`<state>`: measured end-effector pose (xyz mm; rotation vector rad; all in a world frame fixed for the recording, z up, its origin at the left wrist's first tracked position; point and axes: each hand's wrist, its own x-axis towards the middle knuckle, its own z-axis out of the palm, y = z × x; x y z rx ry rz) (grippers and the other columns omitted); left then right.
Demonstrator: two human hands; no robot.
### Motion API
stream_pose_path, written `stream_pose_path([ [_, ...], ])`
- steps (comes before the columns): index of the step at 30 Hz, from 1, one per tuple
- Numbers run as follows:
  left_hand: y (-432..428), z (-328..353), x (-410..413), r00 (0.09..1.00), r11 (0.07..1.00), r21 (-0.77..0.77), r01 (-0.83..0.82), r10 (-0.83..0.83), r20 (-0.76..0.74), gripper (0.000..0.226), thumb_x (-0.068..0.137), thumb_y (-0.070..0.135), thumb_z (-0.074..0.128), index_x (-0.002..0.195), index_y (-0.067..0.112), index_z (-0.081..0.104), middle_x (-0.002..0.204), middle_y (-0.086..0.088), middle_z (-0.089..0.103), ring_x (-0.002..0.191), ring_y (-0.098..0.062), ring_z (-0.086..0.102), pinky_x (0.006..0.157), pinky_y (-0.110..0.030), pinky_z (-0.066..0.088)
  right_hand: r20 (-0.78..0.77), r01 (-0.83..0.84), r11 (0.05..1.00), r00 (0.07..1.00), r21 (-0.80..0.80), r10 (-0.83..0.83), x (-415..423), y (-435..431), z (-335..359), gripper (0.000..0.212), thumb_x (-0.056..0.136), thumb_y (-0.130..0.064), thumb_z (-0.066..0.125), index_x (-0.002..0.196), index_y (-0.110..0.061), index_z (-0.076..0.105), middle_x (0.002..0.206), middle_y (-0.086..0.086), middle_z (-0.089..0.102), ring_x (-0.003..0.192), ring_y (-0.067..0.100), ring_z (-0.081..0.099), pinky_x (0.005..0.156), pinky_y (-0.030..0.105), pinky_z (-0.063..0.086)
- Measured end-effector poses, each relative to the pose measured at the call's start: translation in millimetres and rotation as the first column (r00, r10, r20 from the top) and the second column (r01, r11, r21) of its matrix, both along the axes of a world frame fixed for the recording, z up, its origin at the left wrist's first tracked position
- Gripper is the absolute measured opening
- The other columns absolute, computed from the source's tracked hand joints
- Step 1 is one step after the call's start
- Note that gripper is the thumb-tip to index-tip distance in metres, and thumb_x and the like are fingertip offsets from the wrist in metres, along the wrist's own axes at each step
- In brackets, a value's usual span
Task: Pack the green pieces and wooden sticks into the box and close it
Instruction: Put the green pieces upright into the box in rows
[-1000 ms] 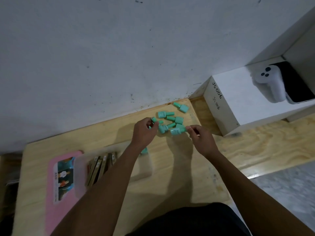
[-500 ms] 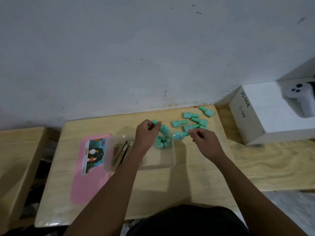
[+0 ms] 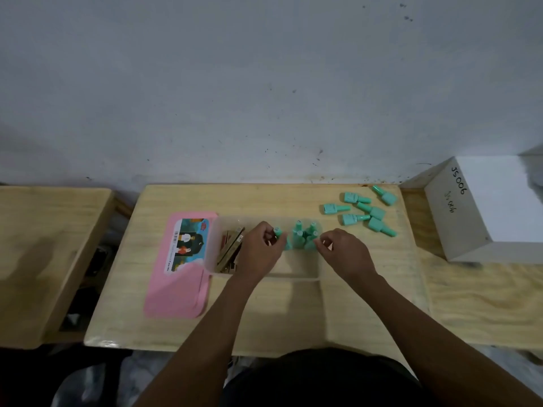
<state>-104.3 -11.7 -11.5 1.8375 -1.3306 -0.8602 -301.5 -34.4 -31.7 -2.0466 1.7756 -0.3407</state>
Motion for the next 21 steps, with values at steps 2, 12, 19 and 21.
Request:
stream_pose_path([
  [2,2.8,-6.1,-1.4,1.000,1.000,0.018,-0.001,0.001,0.021,0.028,0.081,0.029,0.071,0.075,0.006,0.056,0.064,-0.003,0.058,0.056,-0.010,0.047,0.055,-0.024,0.040,-0.062,-0.029,1.000,0.998,0.012,0.030,3.6,-0.4,-4.8,0.029,0.094,-0.045,0.052,0.092,-0.021,0.069,0.089,-0.002,0.063,0.080,0.016,0.060,0.062,0.029,0.042],
  [12,2.3,-26.3,-15.0,0.998,0.997,0.079,0.026,-0.031,0.061,0.018,0.081,0.027,0.072,0.077,0.014,0.059,0.066,0.010,0.057,0.057,-0.002,0.049,0.059,-0.026,0.044,-0.265,-0.078,0.996,0.962,-0.040,0.065,10.0,-5.7,-8.6,0.032,0.095,-0.046,0.048,0.105,-0.027,0.071,0.095,-0.003,0.065,0.083,0.018,0.065,0.058,0.027,0.037],
  [19,-4.7,-34.8,-30.1,0.993,0.990,0.126,0.058,-0.070,0.093,0.015,0.082,0.025,0.070,0.076,0.016,0.060,0.067,0.010,0.059,0.056,0.001,0.049,0.050,-0.018,0.037,-0.189,-0.012,1.000,0.982,0.010,0.014,8.4,-6.3,-8.8,0.028,0.094,-0.047,0.050,0.109,-0.032,0.069,0.098,-0.004,0.064,0.087,0.017,0.064,0.062,0.027,0.039],
  [21,-8.1,-38.0,-34.0,0.993,0.989,0.132,0.059,-0.072,0.095,0.015,0.081,0.025,0.070,0.076,0.015,0.060,0.067,0.010,0.059,0.057,-0.003,0.053,0.050,-0.018,0.038,-0.166,0.009,1.000,0.986,0.010,-0.007,8.3,-4.3,-11.3,0.027,0.094,-0.046,0.051,0.109,-0.033,0.069,0.097,-0.004,0.064,0.086,0.017,0.064,0.061,0.027,0.038],
])
